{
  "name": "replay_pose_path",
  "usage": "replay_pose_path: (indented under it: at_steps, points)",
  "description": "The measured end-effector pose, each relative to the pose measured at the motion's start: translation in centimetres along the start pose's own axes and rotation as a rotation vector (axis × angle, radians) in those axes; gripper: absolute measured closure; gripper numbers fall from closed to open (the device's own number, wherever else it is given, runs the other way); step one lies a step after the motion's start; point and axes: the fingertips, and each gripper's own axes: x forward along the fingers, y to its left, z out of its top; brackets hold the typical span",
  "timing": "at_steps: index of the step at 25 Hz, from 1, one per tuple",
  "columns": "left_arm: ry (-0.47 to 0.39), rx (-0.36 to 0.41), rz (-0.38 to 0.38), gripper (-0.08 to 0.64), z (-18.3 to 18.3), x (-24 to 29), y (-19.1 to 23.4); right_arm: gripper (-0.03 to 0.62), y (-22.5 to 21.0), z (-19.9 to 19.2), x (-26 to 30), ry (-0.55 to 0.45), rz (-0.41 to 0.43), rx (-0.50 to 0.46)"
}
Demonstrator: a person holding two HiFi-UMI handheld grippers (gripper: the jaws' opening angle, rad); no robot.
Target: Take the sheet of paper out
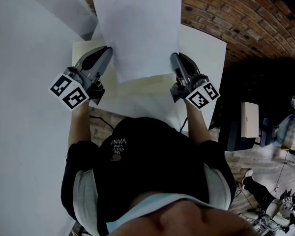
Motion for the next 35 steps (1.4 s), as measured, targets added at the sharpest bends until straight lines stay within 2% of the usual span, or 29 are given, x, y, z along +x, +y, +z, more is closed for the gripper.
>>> replay_pose_path:
  at_steps: [8, 21, 35]
  points:
    - [-0.015, -0.064, -0.055, 0.558, -0.6, 3.2, -0.7, 0.591, -0.5, 1.9, -3.1, -0.028, -0.079, -0.027]
    - [-0.004, -0.127, -0.129, 0.558, -2.2, 7.0, -1.6, 0.591, -1.1, 3.2, -6.8, -0.046, -0.187, -0.062]
    - [0.064, -0.181, -0.155, 0.558, -5.0, 9.2, -2.4, 0.591, -1.5, 3.3, -9.9, -0.049, -0.277, -0.066]
